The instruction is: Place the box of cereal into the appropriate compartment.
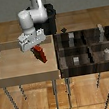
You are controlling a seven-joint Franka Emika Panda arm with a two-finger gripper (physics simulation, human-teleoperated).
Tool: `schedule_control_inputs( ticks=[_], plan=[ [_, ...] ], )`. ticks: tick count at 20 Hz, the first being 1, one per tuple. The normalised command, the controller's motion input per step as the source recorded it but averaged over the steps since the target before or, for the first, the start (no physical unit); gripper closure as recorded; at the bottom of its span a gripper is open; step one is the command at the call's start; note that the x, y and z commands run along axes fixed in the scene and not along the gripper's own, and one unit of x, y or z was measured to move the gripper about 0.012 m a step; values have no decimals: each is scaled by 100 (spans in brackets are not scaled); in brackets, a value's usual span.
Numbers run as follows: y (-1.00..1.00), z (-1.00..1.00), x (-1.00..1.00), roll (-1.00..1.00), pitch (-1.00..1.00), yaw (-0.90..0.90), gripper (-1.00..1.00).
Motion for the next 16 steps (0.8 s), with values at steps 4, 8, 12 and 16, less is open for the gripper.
schedule_control_inputs(
  ticks=[4, 8, 12, 16],
  plan=[
    [0, 100, 0, 0, 0, 0, 100],
    [0, 25, -75, 0, 0, 0, 100],
    [0, 0, -100, 0, 0, 0, 100],
    [38, 0, -50, 0, 0, 0, 100]
  ],
)
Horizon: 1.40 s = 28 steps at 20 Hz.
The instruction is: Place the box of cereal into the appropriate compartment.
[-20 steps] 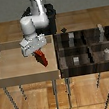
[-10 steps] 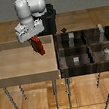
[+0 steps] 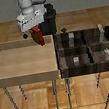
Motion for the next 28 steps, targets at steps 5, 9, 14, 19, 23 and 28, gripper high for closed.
schedule_control_inputs(
  ticks=[5, 9, 14, 19, 23, 28],
  plan=[
    [100, 0, 0, 0, 0, 0, 100],
    [100, 0, 0, 0, 0, 0, 100],
    [100, 0, 0, 0, 0, 0, 100],
    [100, 0, 0, 0, 0, 0, 100],
    [100, 0, 0, 0, 0, 0, 100],
    [100, 0, 0, 0, 0, 0, 100]
  ],
)
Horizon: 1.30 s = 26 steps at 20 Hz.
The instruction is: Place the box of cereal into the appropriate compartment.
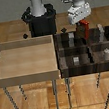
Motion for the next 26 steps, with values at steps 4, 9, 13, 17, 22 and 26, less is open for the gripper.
schedule_control_inputs(
  ticks=[4, 9, 13, 17, 22, 26],
  plan=[
    [100, 0, 0, 0, 0, 0, 100],
    [100, 0, 0, 0, 0, 0, 100],
    [50, 0, -4, 0, 0, 0, 100],
    [-6, -25, -25, 0, 0, 0, 100],
    [0, -80, 0, 0, 0, 0, 100],
    [0, -100, 0, 0, 0, 0, 100]
  ],
)
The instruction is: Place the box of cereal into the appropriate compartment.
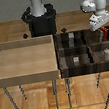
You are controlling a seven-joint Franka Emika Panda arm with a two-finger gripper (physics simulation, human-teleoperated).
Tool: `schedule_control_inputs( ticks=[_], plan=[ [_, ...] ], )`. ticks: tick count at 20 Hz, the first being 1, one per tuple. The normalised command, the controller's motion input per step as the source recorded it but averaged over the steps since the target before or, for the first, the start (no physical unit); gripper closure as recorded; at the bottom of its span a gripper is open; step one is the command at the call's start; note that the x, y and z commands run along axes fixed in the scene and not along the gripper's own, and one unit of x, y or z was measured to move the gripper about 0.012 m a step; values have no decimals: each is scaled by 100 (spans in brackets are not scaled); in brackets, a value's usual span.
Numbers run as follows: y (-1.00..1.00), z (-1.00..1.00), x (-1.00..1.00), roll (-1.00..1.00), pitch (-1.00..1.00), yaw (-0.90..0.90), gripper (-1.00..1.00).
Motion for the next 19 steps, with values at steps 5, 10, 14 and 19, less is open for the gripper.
schedule_control_inputs(
  ticks=[5, 10, 14, 19],
  plan=[
    [0, 0, 0, 0, 0, 0, -100],
    [0, 0, 0, 0, 0, 0, -100],
    [0, 0, 0, 0, 0, 0, -100],
    [0, 0, 0, 0, 0, 0, -100]
  ],
)
